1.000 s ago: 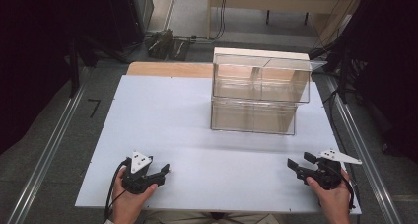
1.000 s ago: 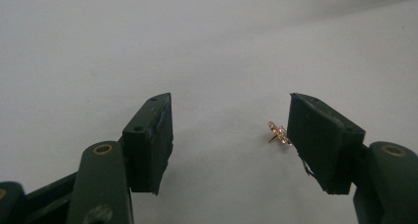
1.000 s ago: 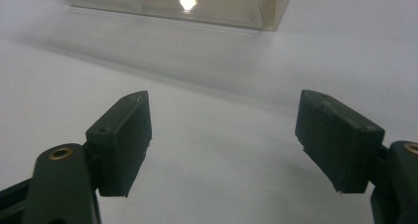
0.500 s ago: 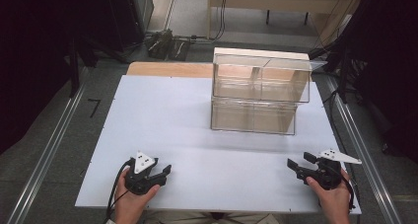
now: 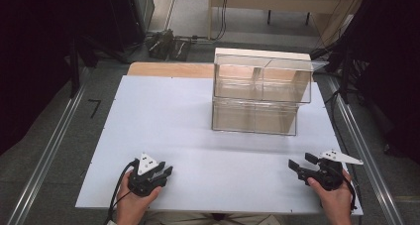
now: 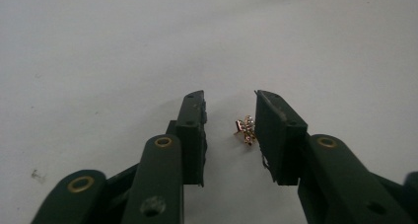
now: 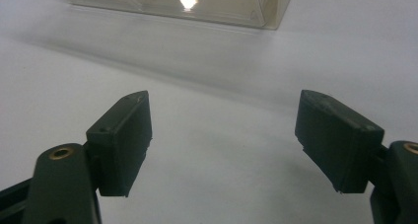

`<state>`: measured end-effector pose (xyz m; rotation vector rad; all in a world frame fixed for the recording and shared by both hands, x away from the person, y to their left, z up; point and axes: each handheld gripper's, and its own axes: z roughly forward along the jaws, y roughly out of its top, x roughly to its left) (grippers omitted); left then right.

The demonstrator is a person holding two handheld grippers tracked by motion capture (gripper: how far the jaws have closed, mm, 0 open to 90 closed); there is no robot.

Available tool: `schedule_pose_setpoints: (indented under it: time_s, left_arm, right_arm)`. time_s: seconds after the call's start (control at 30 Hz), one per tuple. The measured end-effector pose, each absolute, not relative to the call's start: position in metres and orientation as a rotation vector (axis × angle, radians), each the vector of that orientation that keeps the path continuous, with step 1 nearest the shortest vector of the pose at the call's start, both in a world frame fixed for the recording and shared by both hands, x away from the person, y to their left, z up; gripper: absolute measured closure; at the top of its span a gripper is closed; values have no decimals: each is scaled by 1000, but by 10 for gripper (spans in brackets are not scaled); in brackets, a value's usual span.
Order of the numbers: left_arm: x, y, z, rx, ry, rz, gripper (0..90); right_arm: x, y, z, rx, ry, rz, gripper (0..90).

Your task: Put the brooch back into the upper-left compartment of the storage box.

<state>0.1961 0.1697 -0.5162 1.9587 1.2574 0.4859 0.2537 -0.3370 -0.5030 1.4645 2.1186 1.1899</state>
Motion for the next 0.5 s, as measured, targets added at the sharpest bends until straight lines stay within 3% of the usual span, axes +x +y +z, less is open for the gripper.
schedule_pose_setpoints:
  time_s: [0.13,0.5]
  left_arm:
    - [195,167,-517,1973,1232,465,811]
    - [192,167,-514,1970,1209,427,900]
  right_arm:
    - [254,-337,-503,1464,2119,1188,208]
    - [253,-337,-503,1465,2118,1190,210]
